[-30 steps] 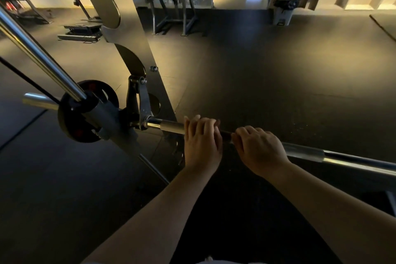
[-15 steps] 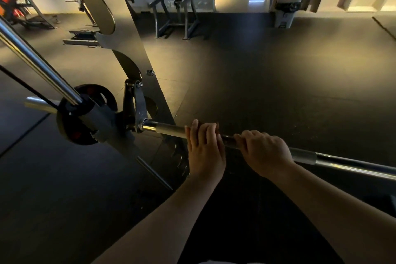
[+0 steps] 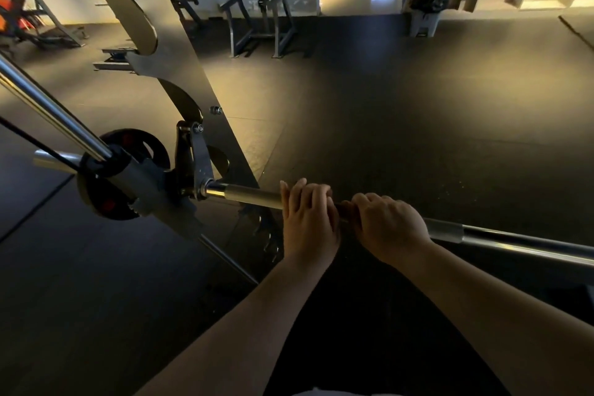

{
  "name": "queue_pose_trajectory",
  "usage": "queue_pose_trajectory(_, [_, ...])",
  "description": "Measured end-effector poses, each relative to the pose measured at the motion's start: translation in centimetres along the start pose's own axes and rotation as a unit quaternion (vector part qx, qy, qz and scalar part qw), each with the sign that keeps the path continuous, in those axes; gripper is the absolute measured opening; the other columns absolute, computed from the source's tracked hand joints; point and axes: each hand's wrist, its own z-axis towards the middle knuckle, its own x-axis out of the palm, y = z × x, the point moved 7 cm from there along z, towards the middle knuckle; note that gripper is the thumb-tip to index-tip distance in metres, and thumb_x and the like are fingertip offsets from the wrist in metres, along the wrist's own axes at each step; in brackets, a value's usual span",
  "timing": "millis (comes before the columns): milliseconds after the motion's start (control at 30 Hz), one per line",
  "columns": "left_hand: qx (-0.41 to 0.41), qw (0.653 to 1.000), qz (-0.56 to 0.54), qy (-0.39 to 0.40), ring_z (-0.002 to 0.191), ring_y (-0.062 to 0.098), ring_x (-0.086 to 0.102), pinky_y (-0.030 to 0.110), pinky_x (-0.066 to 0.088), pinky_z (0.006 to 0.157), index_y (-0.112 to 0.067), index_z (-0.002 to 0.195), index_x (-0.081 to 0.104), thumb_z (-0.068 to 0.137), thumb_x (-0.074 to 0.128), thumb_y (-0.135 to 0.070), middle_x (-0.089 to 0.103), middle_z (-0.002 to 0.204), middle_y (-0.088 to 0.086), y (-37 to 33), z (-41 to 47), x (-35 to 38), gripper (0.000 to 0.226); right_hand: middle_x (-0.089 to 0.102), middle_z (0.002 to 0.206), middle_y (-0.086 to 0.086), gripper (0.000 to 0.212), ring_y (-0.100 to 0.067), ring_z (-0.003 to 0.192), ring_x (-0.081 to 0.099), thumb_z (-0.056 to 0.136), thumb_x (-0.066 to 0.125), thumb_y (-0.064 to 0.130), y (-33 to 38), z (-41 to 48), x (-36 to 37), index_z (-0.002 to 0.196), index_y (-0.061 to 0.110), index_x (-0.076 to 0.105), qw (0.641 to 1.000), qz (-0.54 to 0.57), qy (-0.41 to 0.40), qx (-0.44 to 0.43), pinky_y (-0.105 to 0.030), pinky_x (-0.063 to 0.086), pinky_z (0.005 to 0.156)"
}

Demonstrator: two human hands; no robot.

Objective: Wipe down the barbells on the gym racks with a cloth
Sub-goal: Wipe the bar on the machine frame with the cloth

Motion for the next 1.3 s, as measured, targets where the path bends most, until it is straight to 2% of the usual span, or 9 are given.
queue_pose_trajectory(133, [0.015, 0.999, 0.042, -0.009, 0.138, 0.018, 0.043, 0.042, 0.016, 0.126, -0.023, 0.129, 0.053, 0.105, 0.028, -0.044, 0.058, 0.132, -0.001, 2.9, 0.7, -0.9, 0.042, 0.056, 0.084, 0.010, 0.043, -0.007, 0.068, 0.056, 0.105, 0.020, 0.059, -0.2, -0.2, -0.3, 0.096, 0.031, 0.051, 0.999, -0.012, -0.019, 0.025, -0.029, 0.053, 0.069])
queue_pose_trajectory(267, [-0.075, 0.997, 0.002, -0.035, 0.139, 0.017, 0.038, 0.027, -0.003, 0.123, -0.021, 0.119, 0.057, 0.103, 0.031, -0.040, 0.056, 0.130, 0.000, 3.2, 0.6, -1.0, 0.035, 0.055, 0.081, 0.008, 0.052, -0.008, 0.068, 0.056, 0.102, 0.013, 0.065, -2.2, -0.9, 0.0, 0.094, 0.031, 0.051, 0.998, -0.004, -0.001, 0.066, -0.032, 0.054, 0.070])
queue_pose_trajectory(333, [-0.101, 0.994, -0.024, -0.036, 0.143, 0.019, 0.034, 0.029, -0.011, 0.122, -0.020, 0.111, 0.059, 0.100, 0.034, -0.036, 0.058, 0.127, 0.001, 1.6, 0.5, -0.3, 0.031, 0.055, 0.082, 0.009, 0.049, -0.007, 0.069, 0.055, 0.103, 0.014, 0.064, -2.8, -1.5, 0.0, 0.095, 0.032, 0.051, 0.998, 0.003, 0.000, 0.061, -0.031, 0.053, 0.070])
queue_pose_trajectory(567, [0.036, 0.999, 0.010, -0.006, 0.131, 0.015, 0.043, 0.049, 0.019, 0.125, -0.022, 0.116, 0.058, 0.106, 0.035, -0.036, 0.060, 0.121, -0.002, -0.1, 0.2, 0.2, 0.029, 0.055, 0.082, 0.009, 0.043, -0.004, 0.067, 0.054, 0.103, 0.016, 0.060, -2.9, -1.7, -0.3, 0.095, 0.033, 0.049, 0.999, -0.017, -0.030, 0.042, -0.026, 0.050, 0.064])
queue_pose_trajectory(800, [-0.106, 0.991, -0.043, -0.067, 0.148, 0.024, 0.026, 0.054, 0.020, 0.124, -0.019, 0.119, 0.057, 0.105, 0.041, -0.026, 0.051, 0.132, 0.001, -2.2, -0.9, 1.6, 0.022, 0.058, 0.094, 0.010, 0.025, -0.008, 0.078, 0.058, 0.105, 0.036, 0.051, -2.7, -2.1, -0.5, 0.106, 0.031, 0.052, 0.999, -0.026, -0.029, 0.012, -0.030, 0.055, 0.076])
queue_pose_trajectory(900, [-0.052, 0.997, -0.039, -0.029, 0.151, 0.021, 0.021, 0.050, 0.009, 0.127, -0.019, 0.126, 0.055, 0.106, 0.034, -0.032, 0.051, 0.137, 0.000, -3.4, -1.1, 2.4, 0.032, 0.059, 0.100, 0.009, 0.019, -0.009, 0.082, 0.059, 0.105, 0.046, 0.047, -3.2, -2.0, -0.3, 0.111, 0.030, 0.051, 1.000, -0.010, 0.019, 0.002, -0.030, 0.053, 0.078])
queue_pose_trajectory(1000, [0.027, 1.000, 0.009, -0.013, 0.144, 0.018, 0.033, 0.048, 0.015, 0.126, -0.021, 0.126, 0.055, 0.106, 0.034, -0.037, 0.057, 0.133, 0.000, -1.8, -0.9, 1.2, 0.034, 0.057, 0.086, 0.009, 0.039, -0.007, 0.072, 0.056, 0.106, 0.023, 0.058, -4.4, -2.3, -0.7, 0.100, 0.031, 0.050, 1.000, -0.005, 0.024, 0.015, -0.028, 0.049, 0.068])
queue_pose_trajectory(1133, [-0.060, 0.997, 0.005, -0.056, 0.138, 0.017, 0.041, 0.034, 0.000, 0.125, -0.023, 0.117, 0.057, 0.105, 0.032, -0.036, 0.058, 0.127, -0.003, -0.7, -0.4, 0.3, 0.031, 0.059, 0.083, 0.008, 0.047, -0.006, 0.068, 0.059, 0.104, 0.016, 0.061, -6.0, -3.2, -0.7, 0.099, 0.031, 0.051, 0.999, 0.017, 0.029, 0.017, -0.026, 0.053, 0.067])
queue_pose_trajectory(1300, [-0.089, 0.995, -0.032, -0.023, 0.143, 0.020, 0.033, 0.046, 0.008, 0.127, -0.022, 0.112, 0.059, 0.099, 0.038, -0.034, 0.057, 0.127, -0.002, -5.6, -0.7, 2.8, 0.028, 0.056, 0.091, 0.009, 0.019, -0.006, 0.075, 0.059, 0.106, 0.045, 0.046, -6.3, -3.1, -0.4, 0.111, 0.029, 0.052, 0.997, 0.032, 0.071, -0.010, -0.029, 0.056, 0.077])
